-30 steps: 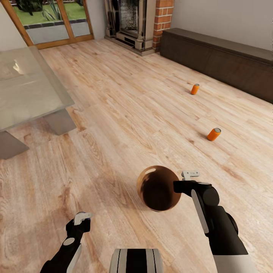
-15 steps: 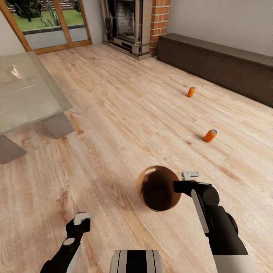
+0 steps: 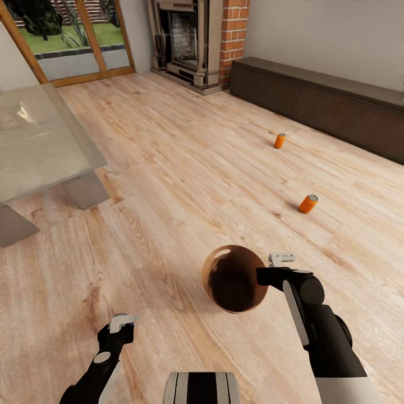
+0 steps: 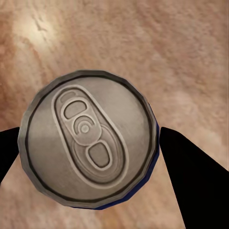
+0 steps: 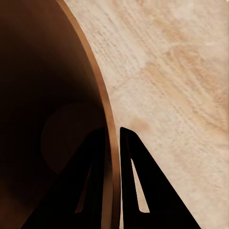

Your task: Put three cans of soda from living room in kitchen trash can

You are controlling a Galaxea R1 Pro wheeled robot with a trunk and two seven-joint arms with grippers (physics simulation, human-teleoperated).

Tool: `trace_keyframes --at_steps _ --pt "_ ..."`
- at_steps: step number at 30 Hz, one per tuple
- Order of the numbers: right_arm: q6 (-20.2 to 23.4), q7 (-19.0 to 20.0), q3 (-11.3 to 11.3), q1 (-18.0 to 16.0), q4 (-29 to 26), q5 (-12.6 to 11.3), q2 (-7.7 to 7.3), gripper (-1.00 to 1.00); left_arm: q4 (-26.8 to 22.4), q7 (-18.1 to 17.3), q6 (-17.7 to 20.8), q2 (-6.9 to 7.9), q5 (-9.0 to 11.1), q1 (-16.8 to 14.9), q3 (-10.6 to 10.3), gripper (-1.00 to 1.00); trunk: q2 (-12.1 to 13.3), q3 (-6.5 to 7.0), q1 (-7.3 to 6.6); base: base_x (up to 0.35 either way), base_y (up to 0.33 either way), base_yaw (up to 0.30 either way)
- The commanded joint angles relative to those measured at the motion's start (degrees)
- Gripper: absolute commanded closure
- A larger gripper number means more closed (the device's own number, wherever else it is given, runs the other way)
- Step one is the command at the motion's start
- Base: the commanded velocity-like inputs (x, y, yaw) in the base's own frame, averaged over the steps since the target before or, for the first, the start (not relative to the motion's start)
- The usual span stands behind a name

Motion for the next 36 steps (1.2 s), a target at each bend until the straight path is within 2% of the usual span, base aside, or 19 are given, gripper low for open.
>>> trace_keyframes --at_steps 1,36 --pt "0.0 0.2 0.0 0.0 0.0 -0.9 0.01 1.00 0.0 0.0 0.0 0.00 0.0 0.0 0.0 1.00 0.0 0.10 0.00 0.000 0.000 0.000" --pt "-0.1 0.3 0.1 0.0 0.0 -0.9 0.01 1.00 0.0 0.0 0.0 0.00 0.0 0.0 0.0 1.00 0.0 3.39 0.00 0.000 0.000 0.000"
